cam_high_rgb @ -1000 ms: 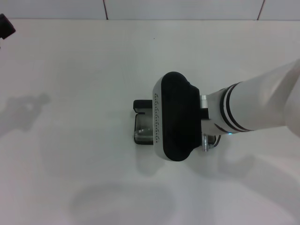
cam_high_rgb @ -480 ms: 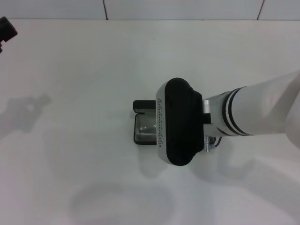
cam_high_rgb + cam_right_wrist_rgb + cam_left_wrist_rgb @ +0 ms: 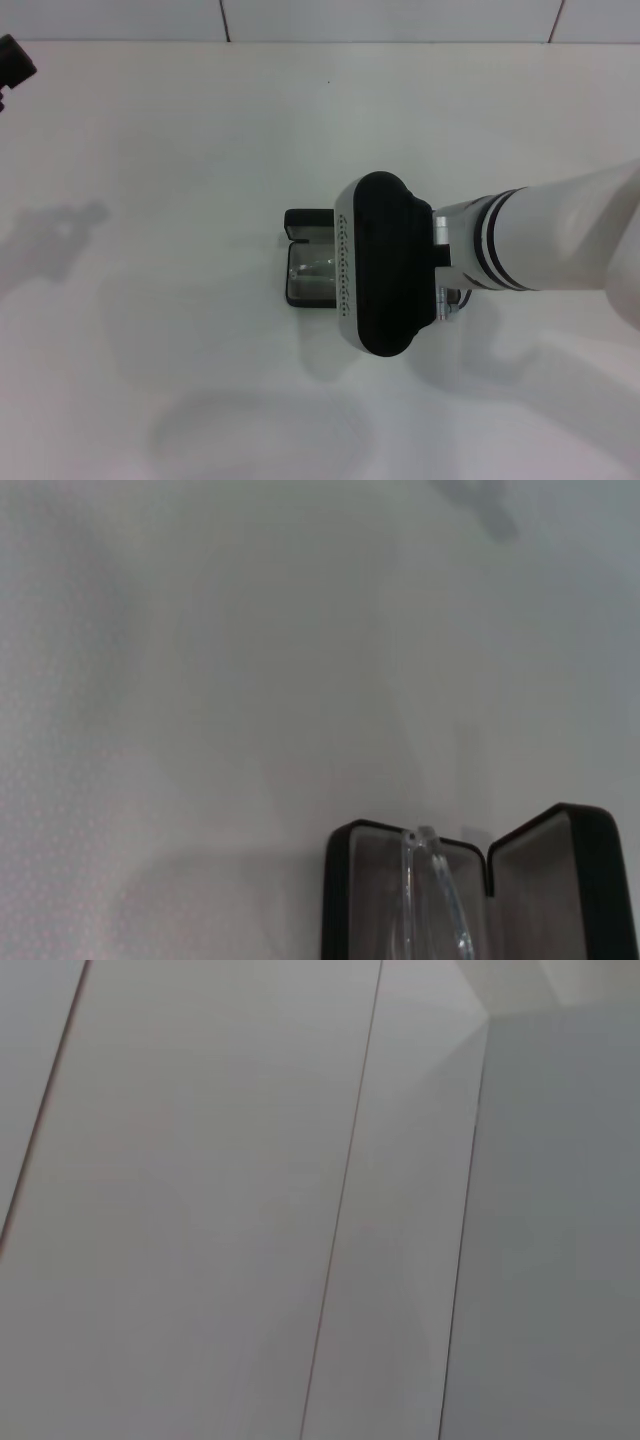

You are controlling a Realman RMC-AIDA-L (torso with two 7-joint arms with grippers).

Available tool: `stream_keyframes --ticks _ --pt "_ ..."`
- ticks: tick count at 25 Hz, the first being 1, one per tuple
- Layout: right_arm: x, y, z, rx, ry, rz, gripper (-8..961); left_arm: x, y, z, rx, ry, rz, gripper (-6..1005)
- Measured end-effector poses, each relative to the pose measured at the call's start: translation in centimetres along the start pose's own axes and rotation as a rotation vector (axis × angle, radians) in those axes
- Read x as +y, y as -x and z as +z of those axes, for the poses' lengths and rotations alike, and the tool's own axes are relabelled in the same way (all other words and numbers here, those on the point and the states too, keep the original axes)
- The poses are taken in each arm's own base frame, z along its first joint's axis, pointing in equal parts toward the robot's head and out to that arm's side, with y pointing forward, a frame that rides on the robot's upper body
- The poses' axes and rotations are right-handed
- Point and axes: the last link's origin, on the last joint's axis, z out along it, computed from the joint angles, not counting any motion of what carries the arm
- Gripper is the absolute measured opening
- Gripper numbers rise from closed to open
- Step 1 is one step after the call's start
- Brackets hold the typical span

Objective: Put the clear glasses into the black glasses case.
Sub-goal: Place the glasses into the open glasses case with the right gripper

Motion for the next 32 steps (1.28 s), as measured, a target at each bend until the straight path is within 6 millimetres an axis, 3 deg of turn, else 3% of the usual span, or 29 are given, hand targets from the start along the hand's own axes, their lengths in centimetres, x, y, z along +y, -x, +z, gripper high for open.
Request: stream_keyframes --ticks 32 --pt "-0.08 -0.12 -0.09 0.004 -0.001 0.02 166 -0.06 0.15 0.21 0.004 0.0 -0.011 79"
